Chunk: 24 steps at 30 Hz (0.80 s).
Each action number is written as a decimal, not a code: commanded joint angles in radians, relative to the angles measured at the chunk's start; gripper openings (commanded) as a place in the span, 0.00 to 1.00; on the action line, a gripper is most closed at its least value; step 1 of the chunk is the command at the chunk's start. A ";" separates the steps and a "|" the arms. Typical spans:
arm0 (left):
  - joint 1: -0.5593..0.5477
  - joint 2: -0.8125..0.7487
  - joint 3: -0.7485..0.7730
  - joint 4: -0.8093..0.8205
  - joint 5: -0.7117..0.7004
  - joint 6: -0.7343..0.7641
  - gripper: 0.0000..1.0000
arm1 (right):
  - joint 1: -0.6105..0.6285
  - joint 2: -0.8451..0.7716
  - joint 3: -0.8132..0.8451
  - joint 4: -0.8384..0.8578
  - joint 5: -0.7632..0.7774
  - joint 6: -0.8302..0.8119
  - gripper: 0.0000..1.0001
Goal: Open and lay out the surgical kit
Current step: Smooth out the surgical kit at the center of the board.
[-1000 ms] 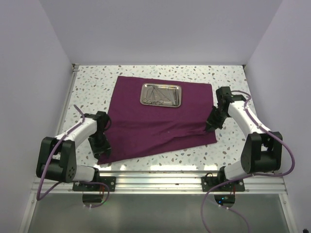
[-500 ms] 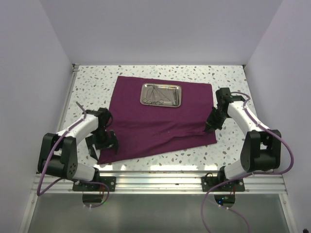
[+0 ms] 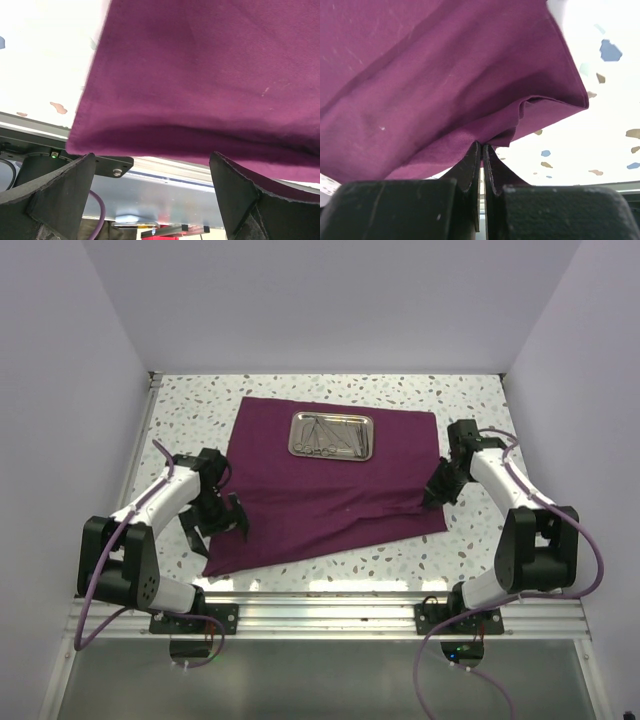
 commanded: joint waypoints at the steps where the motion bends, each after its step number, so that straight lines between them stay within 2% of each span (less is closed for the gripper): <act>1: -0.005 -0.015 0.000 -0.016 0.021 -0.043 1.00 | -0.040 0.029 0.003 0.053 0.032 0.021 0.00; 9: -0.005 0.004 -0.016 0.024 0.037 -0.061 1.00 | -0.119 0.033 0.010 0.053 0.040 0.010 0.00; 15: -0.007 0.013 -0.081 0.096 0.121 -0.086 0.98 | -0.127 0.030 -0.003 0.071 0.047 0.030 0.00; 19: -0.010 0.025 -0.006 0.075 0.118 -0.049 0.96 | -0.127 0.038 -0.029 0.155 0.058 0.076 0.00; 24: -0.019 0.024 0.088 0.070 0.159 0.005 0.89 | -0.127 0.173 0.044 0.186 0.040 0.099 0.00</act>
